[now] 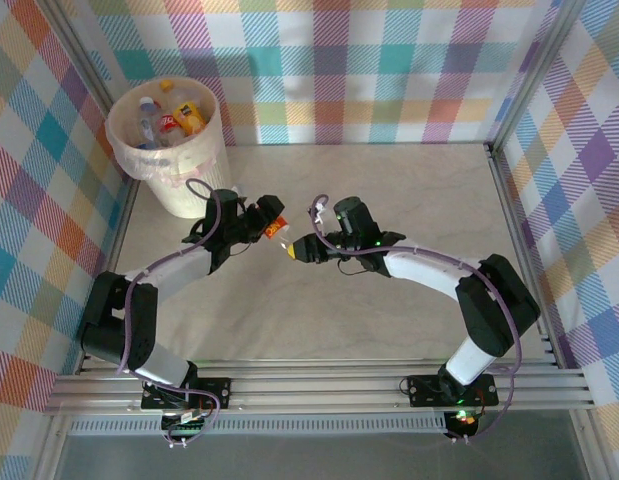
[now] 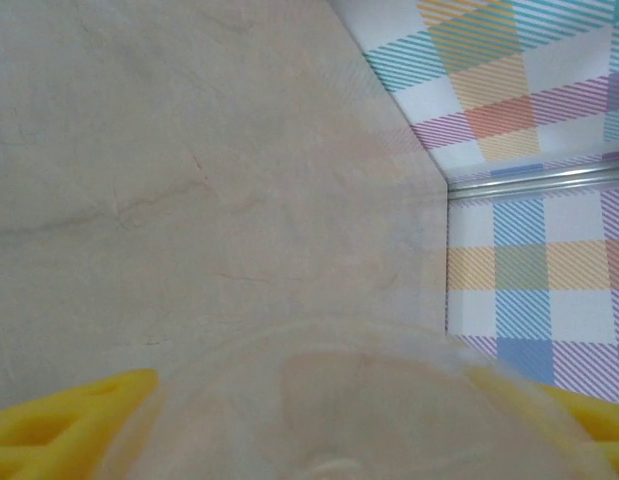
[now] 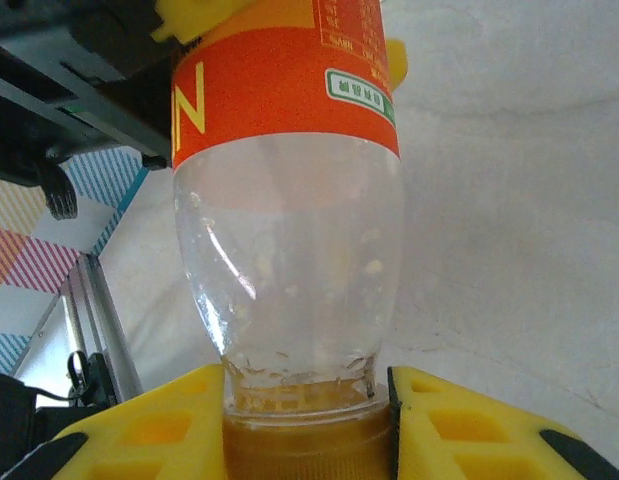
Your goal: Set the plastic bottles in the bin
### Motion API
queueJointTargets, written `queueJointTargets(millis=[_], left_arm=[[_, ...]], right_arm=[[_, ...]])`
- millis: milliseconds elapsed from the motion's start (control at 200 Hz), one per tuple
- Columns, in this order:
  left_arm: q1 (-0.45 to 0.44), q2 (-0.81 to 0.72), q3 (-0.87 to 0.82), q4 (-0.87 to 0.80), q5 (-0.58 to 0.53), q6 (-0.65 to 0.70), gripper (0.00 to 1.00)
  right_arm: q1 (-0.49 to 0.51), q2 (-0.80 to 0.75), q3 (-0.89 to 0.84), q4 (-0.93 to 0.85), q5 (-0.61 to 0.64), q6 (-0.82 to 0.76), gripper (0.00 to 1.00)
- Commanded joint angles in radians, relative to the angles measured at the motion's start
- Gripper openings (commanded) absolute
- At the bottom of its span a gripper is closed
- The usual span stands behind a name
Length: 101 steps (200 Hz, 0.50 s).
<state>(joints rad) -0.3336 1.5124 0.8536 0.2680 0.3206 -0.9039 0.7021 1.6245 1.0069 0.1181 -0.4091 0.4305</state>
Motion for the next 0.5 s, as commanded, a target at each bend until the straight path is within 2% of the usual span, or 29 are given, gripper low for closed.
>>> queueJointTargets(millis=[0,115,260,355,500], left_arm=[[-0.013,-0.010,0.025,0.045,0.038,0.022,0.66],[-0.013,-0.051,0.019,0.009,0.006,0.026,0.58],[-0.012,-0.120,0.040,-0.094,-0.060,0.055,0.52],[-0.007,-0.173,0.089,-0.219,-0.127,0.095,0.52],[0.020,-0.238,0.247,-0.508,-0.320,0.203,0.52]], right_arm=[[0.009,-0.043,-0.004,0.043,-0.047,-0.004,0.25],[0.008,-0.028,0.013,0.048,-0.060,-0.013,0.30],[0.008,-0.030,0.025,0.053,-0.063,-0.030,0.50],[0.008,-0.049,0.029,0.048,-0.066,-0.069,0.63],[0.007,-0.073,0.015,0.060,-0.050,-0.142,0.80]])
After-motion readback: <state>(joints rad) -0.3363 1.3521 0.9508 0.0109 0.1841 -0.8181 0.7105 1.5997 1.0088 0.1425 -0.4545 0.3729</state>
